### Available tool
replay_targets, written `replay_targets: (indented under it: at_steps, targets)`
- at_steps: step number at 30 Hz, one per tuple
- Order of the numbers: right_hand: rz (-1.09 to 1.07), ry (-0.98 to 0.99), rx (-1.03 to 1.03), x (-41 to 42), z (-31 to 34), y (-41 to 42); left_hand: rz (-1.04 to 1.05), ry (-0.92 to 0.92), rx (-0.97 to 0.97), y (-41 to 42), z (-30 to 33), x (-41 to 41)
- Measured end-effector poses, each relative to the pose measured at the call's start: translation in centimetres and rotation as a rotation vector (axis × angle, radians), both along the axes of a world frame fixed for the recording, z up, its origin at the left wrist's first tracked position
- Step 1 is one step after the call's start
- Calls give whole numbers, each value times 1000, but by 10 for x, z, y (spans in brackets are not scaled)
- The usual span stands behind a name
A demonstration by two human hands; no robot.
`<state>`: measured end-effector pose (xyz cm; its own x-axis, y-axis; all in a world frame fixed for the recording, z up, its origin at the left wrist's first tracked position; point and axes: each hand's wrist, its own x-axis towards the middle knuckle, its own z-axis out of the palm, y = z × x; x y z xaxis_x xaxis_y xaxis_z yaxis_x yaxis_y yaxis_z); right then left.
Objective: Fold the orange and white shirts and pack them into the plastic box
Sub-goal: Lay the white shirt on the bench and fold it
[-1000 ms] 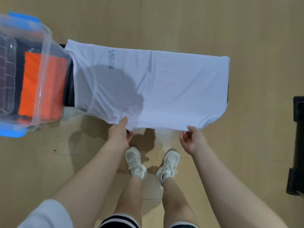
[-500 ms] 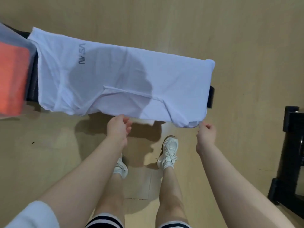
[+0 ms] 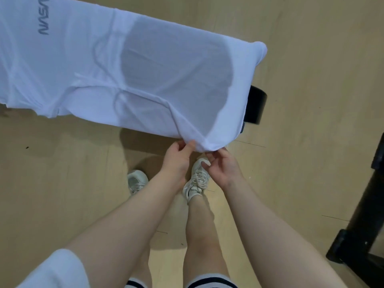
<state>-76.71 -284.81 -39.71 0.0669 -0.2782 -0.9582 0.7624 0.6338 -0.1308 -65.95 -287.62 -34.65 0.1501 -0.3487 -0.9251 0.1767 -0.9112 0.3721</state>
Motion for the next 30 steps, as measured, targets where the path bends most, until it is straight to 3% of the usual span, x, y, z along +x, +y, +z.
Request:
replay_targets:
  at_steps: [8, 14, 16, 18, 21, 23, 25, 27, 30]
  targets:
    - [132, 219, 199, -32, 58, 1, -90, -54, 56, -6, 30, -23]
    - [48, 412, 151, -70, 85, -44, -180, 4, -156, -49, 58, -52]
    - [292, 633, 138, -70, 80, -48, -318, -95, -264, -52, 54, -45]
    - [639, 913, -72, -66, 74, -45, -497, -273, -337, -51, 47, -28]
    - [1001, 1025, -418, -52, 61, -43, -757, -551, -407, -52, 35, 5]
    - [1108, 1082, -424, -44, 51, -49, -883, -663, -426, -55, 25, 28]
    - [1029, 1112, -363, -43, 49, -60, -959, -729, -411, -59, 18, 50]
    - [814, 1035, -287, -50, 48, -66, -1033, -782, -372, -64, 14, 66]
    - [657, 1016, -69, -58, 48, -73, -1084, -836, -307, -73, 14, 86]
